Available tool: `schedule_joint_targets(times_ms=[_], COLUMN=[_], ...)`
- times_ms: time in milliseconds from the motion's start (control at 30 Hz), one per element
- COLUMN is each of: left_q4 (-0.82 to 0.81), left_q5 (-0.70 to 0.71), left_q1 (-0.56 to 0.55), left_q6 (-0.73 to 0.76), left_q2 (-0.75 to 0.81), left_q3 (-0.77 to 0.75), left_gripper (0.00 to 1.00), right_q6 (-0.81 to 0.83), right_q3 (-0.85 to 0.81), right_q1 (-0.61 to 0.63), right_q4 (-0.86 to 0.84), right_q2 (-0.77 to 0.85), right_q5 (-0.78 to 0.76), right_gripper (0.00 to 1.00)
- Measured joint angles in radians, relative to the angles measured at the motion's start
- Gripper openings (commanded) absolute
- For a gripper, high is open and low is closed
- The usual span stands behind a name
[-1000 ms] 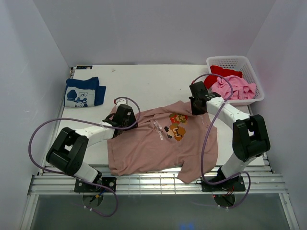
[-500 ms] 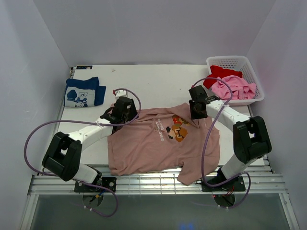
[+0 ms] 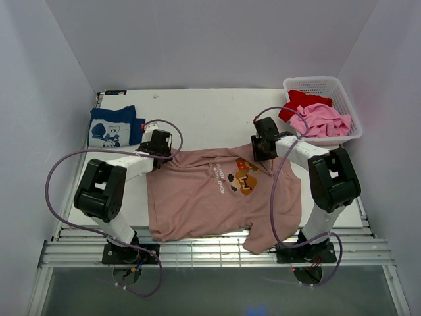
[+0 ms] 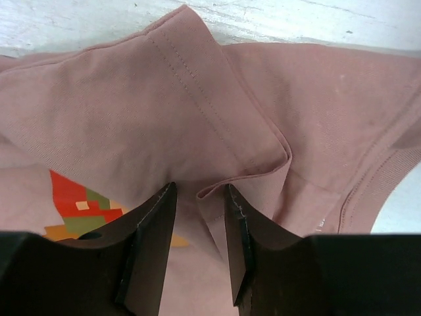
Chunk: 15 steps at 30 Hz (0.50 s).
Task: Fold and stack the t-shirts
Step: Flatten the tshirt out
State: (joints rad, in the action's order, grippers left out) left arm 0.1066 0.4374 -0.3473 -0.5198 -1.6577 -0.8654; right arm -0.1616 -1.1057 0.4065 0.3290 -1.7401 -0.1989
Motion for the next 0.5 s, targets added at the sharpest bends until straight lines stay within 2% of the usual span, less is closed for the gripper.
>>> schedule_joint_targets(times_ms=[400, 467, 500], left_q4=[-0.011, -0.019, -0.021], left_q5=[0.025, 0.024, 0.024], left_q1=[0.068, 0.072, 0.075], left_q6=[0.026, 0.031, 0.033], left_q2=[-0.063, -0.079, -0.087], left_q3=[-0.064, -0.082, -0.090], left_gripper=[0.63, 0.63, 0.63], right_q6=[0.014, 0.016, 0.017], right_q3=[-0.009, -0.009, -0.009], right_q1=[0.000, 0.000, 0.000], right_q4=[0.008, 0.013, 0.013], right_q2=[-0.022, -0.005, 0.006], right_q5=[-0.035, -0.043, -0.048], right_gripper=[0.41, 0.38, 0.33])
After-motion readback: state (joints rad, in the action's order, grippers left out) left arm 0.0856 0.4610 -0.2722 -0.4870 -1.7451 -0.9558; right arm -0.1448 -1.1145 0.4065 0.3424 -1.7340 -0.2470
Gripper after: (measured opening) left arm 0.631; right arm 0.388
